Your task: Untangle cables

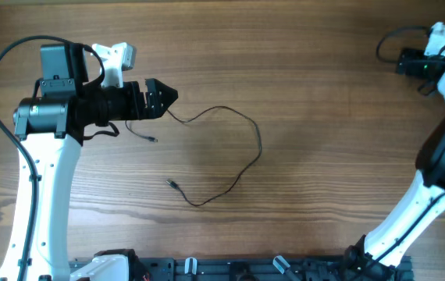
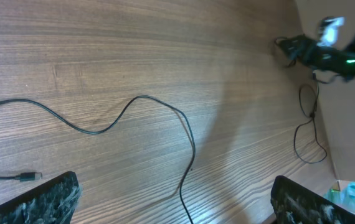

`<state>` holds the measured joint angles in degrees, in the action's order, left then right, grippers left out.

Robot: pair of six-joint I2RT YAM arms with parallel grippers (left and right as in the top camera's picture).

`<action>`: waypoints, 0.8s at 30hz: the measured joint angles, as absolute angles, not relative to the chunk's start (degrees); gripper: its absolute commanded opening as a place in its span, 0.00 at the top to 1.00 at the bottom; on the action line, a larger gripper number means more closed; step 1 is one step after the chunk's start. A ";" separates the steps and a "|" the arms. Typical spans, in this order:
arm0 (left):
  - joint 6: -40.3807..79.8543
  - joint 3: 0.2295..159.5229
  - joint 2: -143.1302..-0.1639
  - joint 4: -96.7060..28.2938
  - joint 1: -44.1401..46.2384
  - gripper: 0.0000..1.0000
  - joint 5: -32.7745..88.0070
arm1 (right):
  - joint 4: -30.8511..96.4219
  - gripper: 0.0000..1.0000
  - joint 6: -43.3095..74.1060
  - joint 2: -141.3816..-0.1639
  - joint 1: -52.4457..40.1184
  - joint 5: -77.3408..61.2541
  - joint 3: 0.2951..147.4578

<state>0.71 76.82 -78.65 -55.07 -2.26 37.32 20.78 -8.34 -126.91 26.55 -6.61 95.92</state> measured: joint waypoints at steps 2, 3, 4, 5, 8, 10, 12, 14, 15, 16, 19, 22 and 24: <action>0.73 76.82 -78.65 -55.13 -2.26 0.00 37.32 | 28.47 0.00 1.56 -119.92 26.79 -6.61 95.94; 0.73 76.82 -78.65 -55.11 -2.26 0.00 37.32 | 33.28 0.00 7.20 -115.79 26.83 -6.63 96.12; 0.73 76.82 -78.65 -55.09 -2.26 0.00 37.32 | 36.45 0.00 10.52 -112.60 26.92 -6.63 96.14; 0.71 76.82 -78.65 -55.00 -2.26 0.00 37.32 | 38.81 0.00 12.67 -110.50 26.94 -6.66 96.14; 0.73 76.82 -78.65 -55.11 -2.26 0.00 37.32 | 44.56 0.00 16.93 -104.22 26.94 -6.63 96.14; 0.73 76.82 -78.65 -55.09 -2.26 0.00 37.32 | 47.62 0.00 18.11 -101.19 26.94 -6.66 96.14; 0.73 76.82 -78.65 -55.07 -2.26 0.00 37.32 | 50.46 0.00 18.46 -99.42 26.94 -6.87 96.14; 0.71 76.82 -78.65 -55.07 -2.26 0.00 37.32 | 55.13 0.00 18.83 -98.32 26.94 -8.45 96.14; 0.71 76.82 -78.65 -55.11 -2.26 0.00 37.32 | 57.65 0.00 18.90 -98.24 26.92 -10.11 96.14; 0.73 76.82 -78.65 -55.09 -2.26 0.00 37.32 | 59.68 0.00 19.05 -98.24 26.87 -11.84 96.12; 0.71 76.82 -78.65 -55.09 -2.26 0.00 37.32 | 64.71 0.00 19.29 -98.24 24.91 -17.74 95.66; 0.71 76.82 -78.65 -55.11 -2.26 0.00 37.32 | 63.79 0.00 19.46 -98.10 18.90 -22.46 91.24; 0.71 76.82 -78.65 -55.07 -2.26 0.00 37.32 | 61.01 0.00 21.19 -98.13 14.70 -24.67 88.01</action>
<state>0.71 76.82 -78.65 -55.07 -2.26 37.32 61.01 21.19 -98.13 14.70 -24.67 88.01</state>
